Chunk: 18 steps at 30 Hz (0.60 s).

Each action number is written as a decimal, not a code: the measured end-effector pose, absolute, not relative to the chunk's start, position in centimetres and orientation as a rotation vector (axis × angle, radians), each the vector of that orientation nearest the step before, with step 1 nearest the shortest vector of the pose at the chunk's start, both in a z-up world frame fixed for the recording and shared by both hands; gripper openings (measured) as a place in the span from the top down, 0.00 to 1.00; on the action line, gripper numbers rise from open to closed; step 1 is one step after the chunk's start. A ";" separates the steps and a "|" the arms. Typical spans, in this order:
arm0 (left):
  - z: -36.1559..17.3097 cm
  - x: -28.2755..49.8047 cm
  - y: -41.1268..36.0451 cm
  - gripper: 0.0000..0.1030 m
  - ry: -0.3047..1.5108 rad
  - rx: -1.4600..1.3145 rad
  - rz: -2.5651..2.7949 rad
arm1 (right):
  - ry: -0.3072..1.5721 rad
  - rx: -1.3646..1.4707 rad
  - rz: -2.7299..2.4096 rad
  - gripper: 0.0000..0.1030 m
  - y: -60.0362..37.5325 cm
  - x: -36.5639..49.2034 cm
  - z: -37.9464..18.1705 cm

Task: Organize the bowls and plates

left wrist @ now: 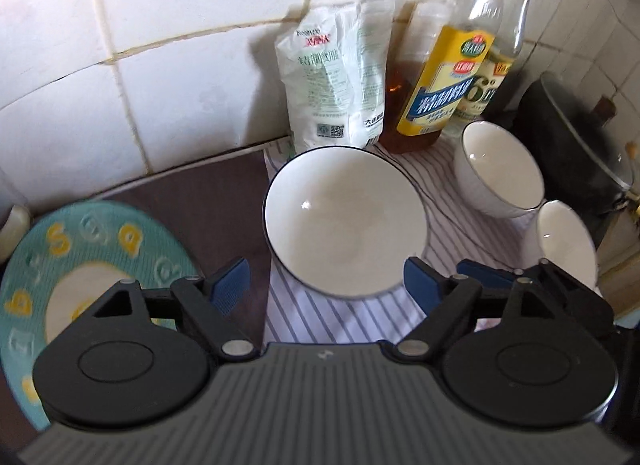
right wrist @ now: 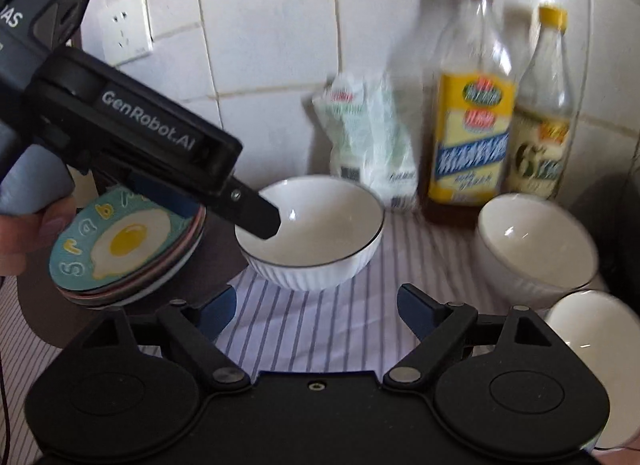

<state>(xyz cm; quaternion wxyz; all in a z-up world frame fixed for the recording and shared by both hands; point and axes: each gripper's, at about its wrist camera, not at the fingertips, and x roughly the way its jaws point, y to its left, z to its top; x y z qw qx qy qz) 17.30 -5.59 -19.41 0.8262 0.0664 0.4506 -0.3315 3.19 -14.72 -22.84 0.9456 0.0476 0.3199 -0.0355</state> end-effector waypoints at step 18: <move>-23.1 22.8 -8.4 0.79 1.089 0.202 -0.613 | 0.661 0.007 -0.051 0.11 -14.2 9.5 -26.7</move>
